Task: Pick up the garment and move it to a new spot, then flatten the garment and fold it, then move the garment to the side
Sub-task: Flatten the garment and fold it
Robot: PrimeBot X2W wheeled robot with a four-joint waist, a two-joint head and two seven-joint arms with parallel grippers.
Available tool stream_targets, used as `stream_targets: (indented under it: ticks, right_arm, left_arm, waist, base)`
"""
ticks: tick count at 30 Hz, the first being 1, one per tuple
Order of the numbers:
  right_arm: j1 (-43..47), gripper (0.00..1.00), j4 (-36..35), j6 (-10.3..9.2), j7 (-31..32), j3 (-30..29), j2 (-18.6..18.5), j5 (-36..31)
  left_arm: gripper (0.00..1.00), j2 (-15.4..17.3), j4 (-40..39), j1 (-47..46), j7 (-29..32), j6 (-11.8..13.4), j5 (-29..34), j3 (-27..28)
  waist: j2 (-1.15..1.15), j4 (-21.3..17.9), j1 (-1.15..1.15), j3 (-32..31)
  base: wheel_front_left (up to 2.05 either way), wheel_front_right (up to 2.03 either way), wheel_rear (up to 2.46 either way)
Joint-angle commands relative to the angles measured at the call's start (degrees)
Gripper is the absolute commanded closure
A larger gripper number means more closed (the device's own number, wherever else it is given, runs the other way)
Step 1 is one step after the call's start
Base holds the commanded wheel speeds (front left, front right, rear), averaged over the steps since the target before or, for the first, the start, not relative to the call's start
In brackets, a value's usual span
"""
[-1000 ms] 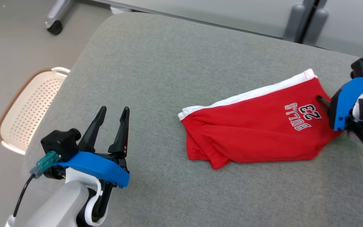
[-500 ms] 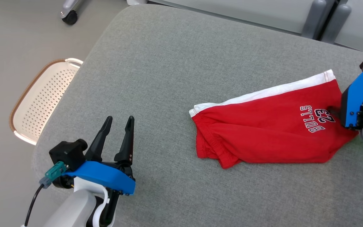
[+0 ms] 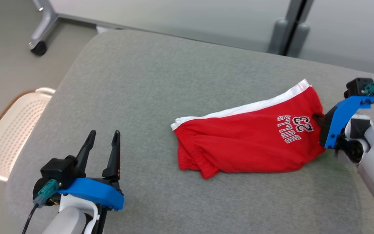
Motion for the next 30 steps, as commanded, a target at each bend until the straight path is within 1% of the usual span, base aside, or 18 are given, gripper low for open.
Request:
stream_targets:
  ticks: [1,4,8,12,13,16,19,23,26,30]
  right_arm:
    - [2.0,1.0,-1.3,0.01,-1.5,-0.5,0.4,1.3]
    - [4.9,1.0,-3.9,0.0,-4.0,-1.8,0.6,4.4]
    - [7.8,1.0,-7.7,0.01,-6.9,-3.1,0.4,8.1]
    - [11.9,1.0,-10.8,0.01,-10.9,-5.0,-0.4,12.0]
    - [11.9,1.0,-10.8,0.01,-10.9,-5.0,-0.4,12.0]
    - [14.9,1.0,-13.3,0.01,-13.5,-5.7,-1.0,13.9]
    - [16.9,1.0,-15.1,0.01,-15.6,-5.4,-1.7,14.4]
    - [16.6,1.0,-16.1,0.01,-17.0,-4.4,-2.2,13.8]
    - [14.0,1.0,-16.8,0.01,-17.2,-3.3,-1.7,12.7]
    - [11.4,1.0,-17.2,0.01,-16.0,-1.9,0.7,12.0]
  left_arm:
    - [0.0,0.5,-0.3,1.4,-0.3,0.4,0.6,1.1]
    - [0.0,0.5,-1.5,3.0,-0.2,0.3,2.1,3.2]
    - [0.0,0.0,-3.6,5.3,-0.3,0.4,4.8,6.2]
    - [0.0,-0.9,-4.5,6.9,-0.3,-0.2,7.6,8.8]
    - [0.0,-0.9,-4.5,6.9,-0.3,-0.2,7.6,8.8]
    - [0.0,-2.0,-4.6,8.3,-0.3,-0.9,9.3,10.7]
    - [0.0,-3.1,-3.7,9.3,-0.3,-1.7,10.5,12.2]
    - [0.0,-4.5,-2.5,9.9,-0.3,-3.5,11.7,13.8]
    - [0.0,-5.5,-1.6,9.9,-0.3,-4.6,12.7,14.6]
    - [0.0,-7.2,-0.5,9.2,-0.3,-6.1,13.8,14.7]
  waist:
    - [-0.01,-4.0,0.0,-3.5]
    - [-0.01,-7.2,0.0,-4.8]
    - [-0.01,-10.8,0.0,-5.0]
    - [-0.01,-13.0,0.0,-5.3]
    - [-0.01,-13.0,0.0,-5.3]
    - [-0.01,-14.1,0.0,-5.7]
    - [-0.01,-15.3,0.0,-6.1]
    - [-0.01,-16.1,0.0,-6.5]
    - [-0.01,-16.0,0.0,-6.8]
    - [-0.01,-14.0,0.0,-6.9]
  base:
    - [0.0,0.0,0.0]
    - [0.0,0.0,0.0]
    - [0.0,0.0,0.0]
    - [0.0,0.0,0.0]
    - [0.0,0.0,0.0]
    - [0.0,0.0,0.0]
    - [0.0,0.0,0.0]
    - [0.0,0.0,0.0]
    - [0.0,0.0,0.0]
    - [0.0,0.0,0.0]
